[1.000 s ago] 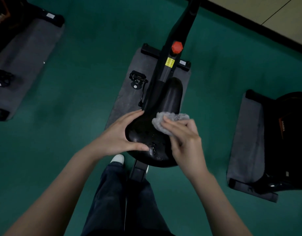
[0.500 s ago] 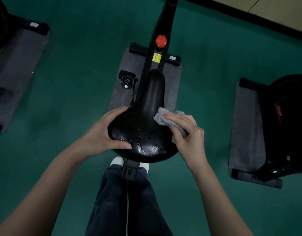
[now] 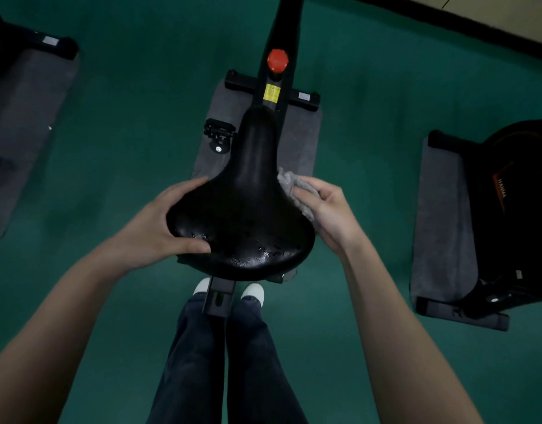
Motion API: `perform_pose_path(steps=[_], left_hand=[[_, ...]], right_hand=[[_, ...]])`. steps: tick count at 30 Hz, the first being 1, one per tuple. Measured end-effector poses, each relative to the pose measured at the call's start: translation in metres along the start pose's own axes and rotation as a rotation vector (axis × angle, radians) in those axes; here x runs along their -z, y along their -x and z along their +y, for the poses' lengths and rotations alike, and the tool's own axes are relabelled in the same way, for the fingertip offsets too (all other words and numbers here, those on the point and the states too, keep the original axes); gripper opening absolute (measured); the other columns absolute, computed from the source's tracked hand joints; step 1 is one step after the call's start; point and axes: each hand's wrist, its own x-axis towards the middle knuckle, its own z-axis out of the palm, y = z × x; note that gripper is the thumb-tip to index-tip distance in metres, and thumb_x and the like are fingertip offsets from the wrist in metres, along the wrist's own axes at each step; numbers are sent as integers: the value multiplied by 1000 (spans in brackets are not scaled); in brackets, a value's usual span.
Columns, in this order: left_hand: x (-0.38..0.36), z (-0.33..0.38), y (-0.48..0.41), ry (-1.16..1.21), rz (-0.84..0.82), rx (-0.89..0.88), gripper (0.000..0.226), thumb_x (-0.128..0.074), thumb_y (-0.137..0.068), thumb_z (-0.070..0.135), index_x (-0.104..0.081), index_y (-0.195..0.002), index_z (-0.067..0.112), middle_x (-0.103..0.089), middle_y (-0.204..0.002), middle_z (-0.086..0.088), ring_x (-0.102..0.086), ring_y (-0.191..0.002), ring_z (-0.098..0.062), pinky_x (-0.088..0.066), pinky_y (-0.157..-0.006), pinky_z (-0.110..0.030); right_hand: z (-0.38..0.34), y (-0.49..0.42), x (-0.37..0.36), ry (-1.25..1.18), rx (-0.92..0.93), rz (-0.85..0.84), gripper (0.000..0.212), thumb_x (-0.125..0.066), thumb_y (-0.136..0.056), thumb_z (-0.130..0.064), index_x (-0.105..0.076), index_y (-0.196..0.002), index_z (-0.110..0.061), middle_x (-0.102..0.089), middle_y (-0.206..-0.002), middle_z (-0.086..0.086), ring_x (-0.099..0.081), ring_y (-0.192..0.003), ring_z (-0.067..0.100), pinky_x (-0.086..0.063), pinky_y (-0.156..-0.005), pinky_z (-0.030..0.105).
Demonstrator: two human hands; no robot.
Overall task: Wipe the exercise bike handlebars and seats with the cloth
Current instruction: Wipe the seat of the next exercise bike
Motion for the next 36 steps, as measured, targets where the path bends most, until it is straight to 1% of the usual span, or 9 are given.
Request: perform_pose_path(steps=[5,10,14,18,23,26,28,31,36], left_hand=[[0,0,0,14,-4,6,102,-83,-37,52,-43,-131,45,-48,-138,8,-48,-125,-4,-39,-106,-27],[1,-3,0,30,-18,-4,99,-85,-35,64,-46,-126,55,-49,-137,10,-49,-125,-5,-40,-102,-26],[1,-3,0,16,-1,3,99,-82,-40,47,-44,-131,47,-49,-137,9,-49,-124,-4,-42,-102,-25],[2,-2,0,-13,-10,-11,105,-84,-36,56,-42,-132,44,-48,-137,7,-48,-125,-5,-41,-104,-26],[6,-3,-1,-6,-56,-42,110,-80,-36,73,-38,-134,44,-44,-140,7,-44,-129,-4,-37,-108,-24],[9,-7,-2,-61,-93,-65,113,-79,-36,74,-34,-136,44,-40,-143,10,-38,-133,-3,-31,-113,-30],[13,-9,-3,-102,-125,-76,118,-80,-37,73,-32,-140,40,-35,-146,11,-34,-135,-3,-28,-116,-35],[18,-12,-4,-138,-171,-100,123,-80,-38,71,-27,-144,39,-30,-149,12,-28,-137,1,-24,-118,-32],[24,-17,-5,-178,-233,-142,120,-78,-35,75,-18,-137,57,-22,-151,22,-20,-139,6,-18,-115,-23]], right_hand=[[7,19,13,-72,-9,-35,26,-55,-93,-1,-73,-99,-20,-74,-94,3,-68,-88,17,-55,-82,30],[2,-5,1,-65,-51,-46,27,-52,-93,2,-69,-98,-17,-74,-83,-2,-68,-75,10,-56,-75,23],[19,12,7,-227,-129,15,21,-53,-94,-2,-66,-108,-11,-73,-92,4,-69,-82,15,-56,-77,26],[38,58,-5,-356,-47,308,20,-54,-95,-3,-68,-108,-8,-72,-104,10,-68,-98,21,-52,-87,33],[34,89,-53,-15,207,720,24,-56,-92,-3,-71,-108,-12,-70,-107,4,-64,-107,18,-49,-100,41],[26,94,-81,249,363,884,28,-56,-87,-5,-71,-107,-17,-66,-98,-19,-57,-106,5,-44,-97,15],[25,99,-102,384,446,928,30,-52,-86,-9,-71,-109,-14,-65,-97,-21,-50,-98,2,-40,-88,6],[28,106,-132,522,503,932,32,-49,-87,-11,-70,-111,-15,-70,-100,-8,-50,-92,12,-47,-85,28],[22,93,-127,567,441,1090,29,-52,-88,-15,-70,-110,-19,-50,-101,-45,-57,-93,16,-49,-84,52]])
